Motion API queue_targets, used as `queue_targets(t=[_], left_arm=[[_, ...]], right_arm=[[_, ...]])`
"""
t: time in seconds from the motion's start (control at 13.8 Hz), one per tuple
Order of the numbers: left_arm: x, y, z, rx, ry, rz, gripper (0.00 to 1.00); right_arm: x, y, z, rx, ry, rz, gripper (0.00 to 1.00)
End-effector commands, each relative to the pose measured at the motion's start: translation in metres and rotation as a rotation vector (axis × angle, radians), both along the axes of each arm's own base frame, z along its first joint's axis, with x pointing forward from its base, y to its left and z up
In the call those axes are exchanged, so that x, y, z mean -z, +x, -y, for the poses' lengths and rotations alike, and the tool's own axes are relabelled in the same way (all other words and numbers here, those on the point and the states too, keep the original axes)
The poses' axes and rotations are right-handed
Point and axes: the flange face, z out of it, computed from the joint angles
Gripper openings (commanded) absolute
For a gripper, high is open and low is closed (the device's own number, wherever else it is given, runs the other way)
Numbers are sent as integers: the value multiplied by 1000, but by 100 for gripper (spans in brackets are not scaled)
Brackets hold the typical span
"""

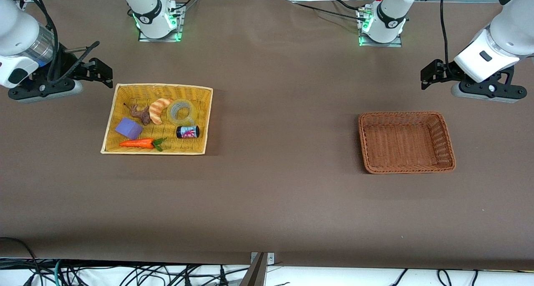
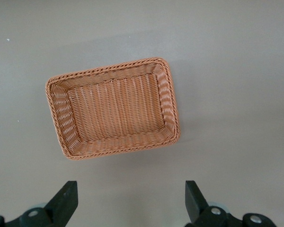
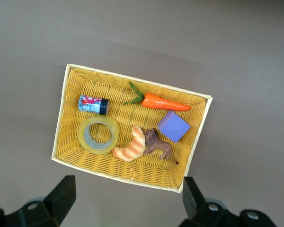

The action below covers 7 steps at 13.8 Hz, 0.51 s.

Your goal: Transfer tape with both arms

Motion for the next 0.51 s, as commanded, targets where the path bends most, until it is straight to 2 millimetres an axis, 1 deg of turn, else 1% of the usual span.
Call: queue_targets(t=[0.0,0.29,0.44], left_arm=[[-6,4,1,24,22,1,100],[-6,4,1,24,22,1,100],[-6,4,1,24,22,1,100]], right_arm=[[-10,-3,-2,-13,5,-4,100],[-10,-2,-6,-22,6,-1,100],[-8,0,-2,-21,7,-2,100]])
